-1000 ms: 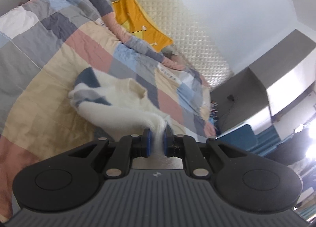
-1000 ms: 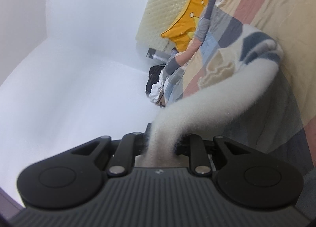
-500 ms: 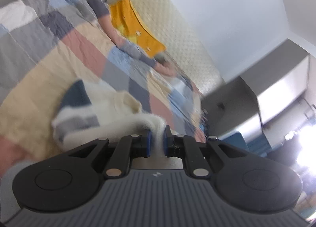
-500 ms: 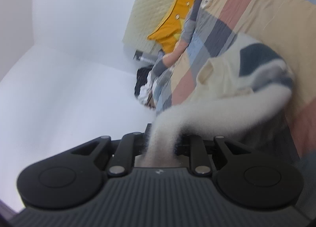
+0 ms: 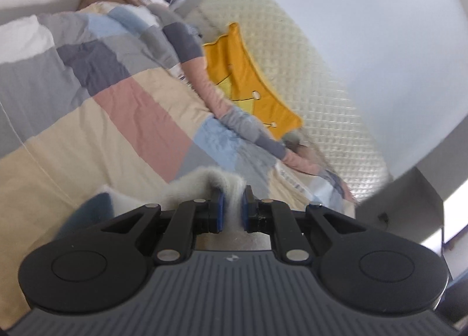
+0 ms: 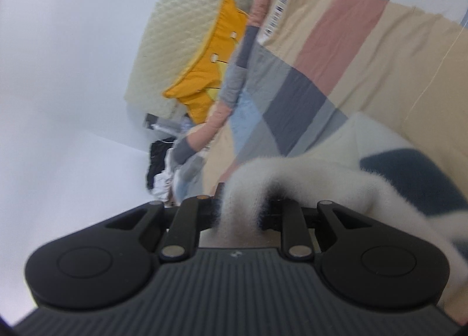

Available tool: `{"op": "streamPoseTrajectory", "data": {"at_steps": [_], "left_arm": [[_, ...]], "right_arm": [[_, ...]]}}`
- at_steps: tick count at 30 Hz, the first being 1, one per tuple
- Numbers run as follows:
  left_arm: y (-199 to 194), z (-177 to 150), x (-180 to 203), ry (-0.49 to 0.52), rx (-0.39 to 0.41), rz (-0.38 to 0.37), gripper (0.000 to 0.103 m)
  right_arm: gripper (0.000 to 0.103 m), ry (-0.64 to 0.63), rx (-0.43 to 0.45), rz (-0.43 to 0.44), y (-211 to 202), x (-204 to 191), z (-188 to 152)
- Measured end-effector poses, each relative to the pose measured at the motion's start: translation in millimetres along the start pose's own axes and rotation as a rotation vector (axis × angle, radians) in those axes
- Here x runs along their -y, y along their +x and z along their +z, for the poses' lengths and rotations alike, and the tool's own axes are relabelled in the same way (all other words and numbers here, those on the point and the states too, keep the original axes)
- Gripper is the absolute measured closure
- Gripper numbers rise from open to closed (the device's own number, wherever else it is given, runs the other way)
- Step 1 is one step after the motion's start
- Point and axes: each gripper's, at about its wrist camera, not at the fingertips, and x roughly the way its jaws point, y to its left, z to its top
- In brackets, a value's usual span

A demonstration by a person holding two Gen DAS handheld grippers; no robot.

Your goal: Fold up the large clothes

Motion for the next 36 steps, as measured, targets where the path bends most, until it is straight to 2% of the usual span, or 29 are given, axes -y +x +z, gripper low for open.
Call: {"op": "streamPoseTrajectory", "data": {"at_steps": [7, 10, 14, 18, 22, 27, 29, 31, 33, 36], "left_arm": [[86.2, -0.2, -30.3, 0.05, -0.051, 0.074, 0.089], [118.5, -2.8, -45.8, 0.051, -0.069, 0.08, 0.089], [157.7, -1.8, -57.7, 0.077, -0.065, 0.098, 0.089], [184.3, -5.9, -74.0, 0.087, -0.056, 0.126, 0.088], [207.8, -10.0, -91.7, 0.071, -0.099, 0.156, 0.088], [218.4, -9.3, -97.7, 0.069, -0.14, 0.151, 0.085], [215.7, -8.7, -94.8, 0.078, -0.15, 0.134, 0.075], [209.6, -7.3, -94.7, 0.045, -0.151, 0.091, 0.045], [195.6, -5.4, -95.5, -0.022, -0.134, 0.033, 0.041], [174.7, -0.9, -90.9, -0.047, -0.094, -0.017, 0.041]], "right_arm": [[0.08, -0.004, -0.043, -0.051, 58.3, 43.5, 13.0], [0.08, -0.02, -0.057, -0.078, 76.4, 55.9, 17.3], [0.08, -0.021, -0.056, -0.072, 93.9, 65.8, 22.5], [0.08, -0.048, -0.058, -0.074, 119.5, 72.6, 29.8], [0.08, -0.086, -0.067, -0.106, 139.8, 76.8, 28.4], [0.079, -0.105, -0.057, -0.1, 136.9, 75.4, 25.1], [0.072, -0.108, -0.06, -0.092, 132.3, 72.7, 24.0], [0.047, -0.131, -0.052, -0.061, 126.1, 67.3, 20.3], [0.032, -0.155, -0.034, -0.025, 115.7, 59.0, 15.1], [0.031, -0.203, -0.034, 0.023, 99.7, 44.1, 8.2]]}}
